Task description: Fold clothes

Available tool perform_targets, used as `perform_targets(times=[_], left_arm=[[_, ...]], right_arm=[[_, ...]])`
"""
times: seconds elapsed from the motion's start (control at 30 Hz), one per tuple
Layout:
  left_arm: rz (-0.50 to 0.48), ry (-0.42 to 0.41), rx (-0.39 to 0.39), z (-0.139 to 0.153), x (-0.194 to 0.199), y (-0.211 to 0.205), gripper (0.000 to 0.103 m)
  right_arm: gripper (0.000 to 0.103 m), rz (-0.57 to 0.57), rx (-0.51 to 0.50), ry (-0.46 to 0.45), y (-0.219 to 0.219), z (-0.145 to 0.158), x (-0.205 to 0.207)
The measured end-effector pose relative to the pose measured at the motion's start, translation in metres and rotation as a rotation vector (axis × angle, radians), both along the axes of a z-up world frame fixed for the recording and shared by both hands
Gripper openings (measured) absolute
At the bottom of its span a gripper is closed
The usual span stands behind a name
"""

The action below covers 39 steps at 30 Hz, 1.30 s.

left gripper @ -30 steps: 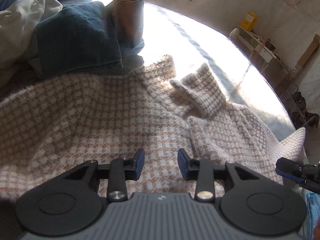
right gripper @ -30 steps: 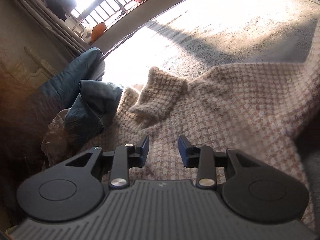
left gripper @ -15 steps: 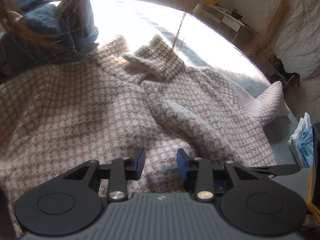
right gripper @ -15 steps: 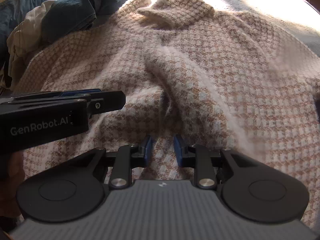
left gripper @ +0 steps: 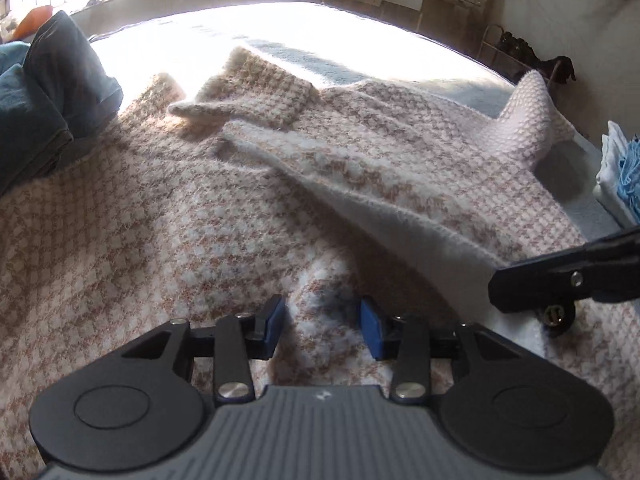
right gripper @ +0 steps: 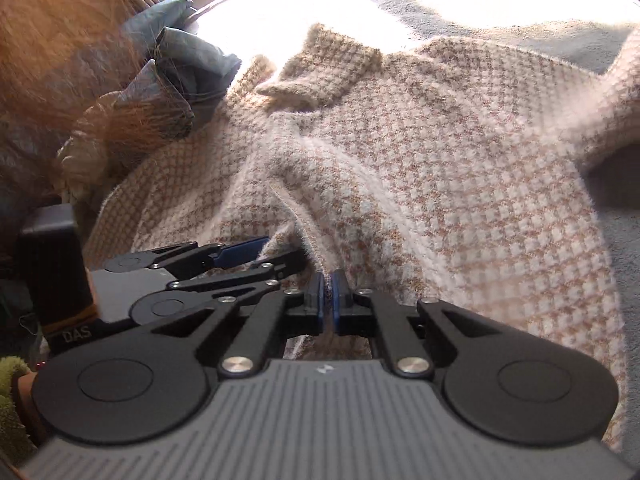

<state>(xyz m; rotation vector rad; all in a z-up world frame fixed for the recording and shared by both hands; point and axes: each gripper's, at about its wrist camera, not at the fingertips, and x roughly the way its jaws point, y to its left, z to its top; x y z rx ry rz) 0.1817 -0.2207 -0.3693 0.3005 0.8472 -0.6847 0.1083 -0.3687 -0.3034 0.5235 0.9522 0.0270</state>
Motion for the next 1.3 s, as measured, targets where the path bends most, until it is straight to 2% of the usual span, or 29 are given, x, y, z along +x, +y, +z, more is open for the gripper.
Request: perform_targets(times=[0.1, 0.2, 0.23, 0.33, 0.43, 0.57, 0.67, 0.8, 0.93, 1.0, 1.1, 1.2, 1.3], left_arm=[[-0.082, -0.078, 0.036, 0.004, -0.013, -0.007, 0.045], [-0.132, -0.117, -0.008, 0.021, -0.020, 0.001, 0.043], [-0.150, -0.107, -0.017, 0.022, -0.021, 0.002, 0.043], [-0.154, -0.018, -0.024, 0.009, -0.016, 0.001, 0.043], [-0.030, 0.136, -0.154, -0.001, 0.006, 0.008, 0.046], [0.130, 0.298, -0.301, 0.009, 0.029, 0.033, 0.040], [0.255, 0.354, -0.371, 0.023, 0.027, 0.066, 0.040], [0.332, 0.437, -0.410, 0.031, 0.008, 0.100, 0.040], [0.328, 0.532, -0.406, 0.024, -0.021, 0.113, 0.040], [0.313, 0.599, -0.404, 0.018, -0.035, 0.113, 0.040], [0.265, 0.675, -0.392, 0.012, -0.055, 0.108, 0.040], [0.226, 0.725, -0.353, 0.007, -0.076, 0.100, 0.040], [0.214, 0.759, -0.310, 0.003, -0.093, 0.093, 0.040]], right_arm=[[0.002, 0.038, 0.053, -0.002, -0.002, -0.003, 0.001], [0.002, 0.052, 0.083, -0.002, -0.004, -0.006, 0.004], [0.002, 0.049, 0.100, -0.005, -0.006, -0.006, 0.004], [0.002, 0.037, 0.163, -0.019, -0.014, -0.007, 0.002], [0.002, 0.022, 0.219, -0.028, -0.021, -0.010, 0.000], [0.003, -0.011, 0.257, -0.051, -0.033, -0.010, 0.000], [0.003, -0.009, 0.272, -0.039, -0.038, -0.013, 0.001], [0.003, 0.045, 0.274, -0.036, -0.027, -0.017, 0.006], [0.007, 0.121, 0.248, -0.005, -0.006, -0.030, 0.023], [0.014, 0.140, 0.241, 0.026, 0.001, -0.035, 0.029], [0.025, 0.068, 0.277, -0.007, -0.009, -0.023, 0.007], [0.029, -0.035, 0.314, -0.031, -0.026, -0.010, -0.029], [0.030, -0.143, 0.322, 0.001, -0.043, -0.001, -0.083]])
